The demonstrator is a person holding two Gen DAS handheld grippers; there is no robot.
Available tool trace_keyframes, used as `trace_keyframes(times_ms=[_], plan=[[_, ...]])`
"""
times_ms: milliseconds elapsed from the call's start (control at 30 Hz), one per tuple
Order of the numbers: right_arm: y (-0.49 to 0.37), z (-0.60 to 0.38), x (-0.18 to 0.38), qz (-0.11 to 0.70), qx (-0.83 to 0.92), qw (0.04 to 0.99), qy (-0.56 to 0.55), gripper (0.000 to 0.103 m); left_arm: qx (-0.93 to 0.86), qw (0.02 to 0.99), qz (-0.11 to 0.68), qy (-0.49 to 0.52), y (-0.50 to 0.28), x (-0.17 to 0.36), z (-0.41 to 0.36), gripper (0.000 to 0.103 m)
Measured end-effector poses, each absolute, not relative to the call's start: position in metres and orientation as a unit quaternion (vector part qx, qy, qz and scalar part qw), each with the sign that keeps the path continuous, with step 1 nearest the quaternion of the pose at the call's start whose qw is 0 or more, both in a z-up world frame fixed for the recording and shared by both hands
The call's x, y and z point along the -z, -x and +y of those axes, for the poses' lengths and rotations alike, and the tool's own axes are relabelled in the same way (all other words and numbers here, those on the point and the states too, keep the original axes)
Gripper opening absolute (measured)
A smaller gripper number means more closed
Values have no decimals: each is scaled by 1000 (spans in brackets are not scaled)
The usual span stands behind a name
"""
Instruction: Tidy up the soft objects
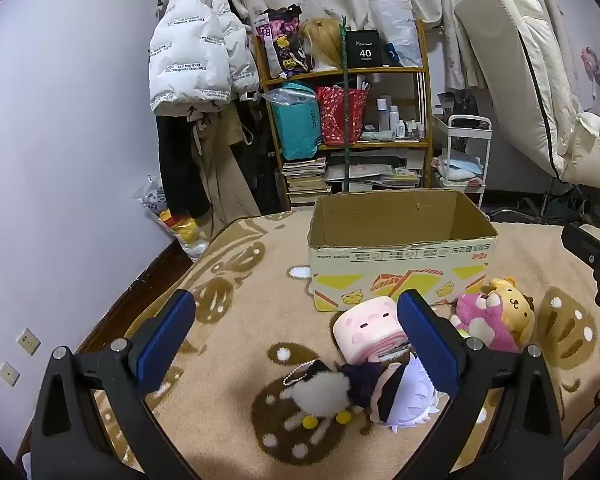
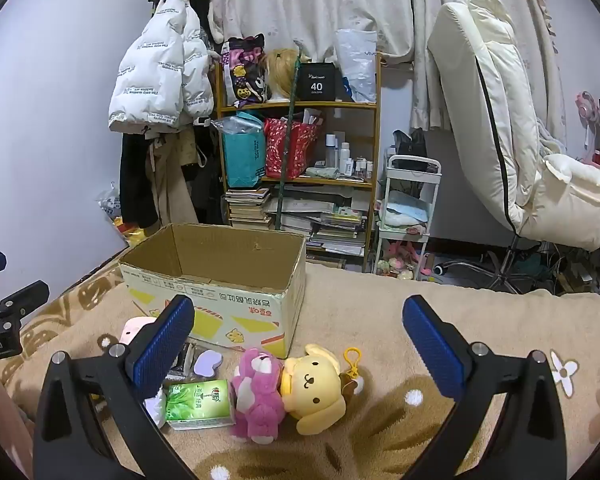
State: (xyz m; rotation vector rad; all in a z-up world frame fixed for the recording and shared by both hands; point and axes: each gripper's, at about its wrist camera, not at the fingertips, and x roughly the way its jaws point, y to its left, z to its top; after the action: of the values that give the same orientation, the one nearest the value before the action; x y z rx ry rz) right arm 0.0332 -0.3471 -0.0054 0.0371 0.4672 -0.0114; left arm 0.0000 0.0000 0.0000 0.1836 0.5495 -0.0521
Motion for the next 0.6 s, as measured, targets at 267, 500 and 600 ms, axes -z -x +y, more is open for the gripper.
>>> trace_keyframes(times_ms=[267, 500, 600], plan=[[-34, -347, 5, 231, 5, 973, -18, 103, 25, 958, 270, -91, -1, 0, 1, 100], [-36, -347, 6, 232, 7, 973, -20, 103, 24, 959, 267, -91, 0, 0, 0, 100], [-34, -347, 5, 229, 6, 973, -17, 103, 24, 959, 267, -91, 0, 0, 1, 100]])
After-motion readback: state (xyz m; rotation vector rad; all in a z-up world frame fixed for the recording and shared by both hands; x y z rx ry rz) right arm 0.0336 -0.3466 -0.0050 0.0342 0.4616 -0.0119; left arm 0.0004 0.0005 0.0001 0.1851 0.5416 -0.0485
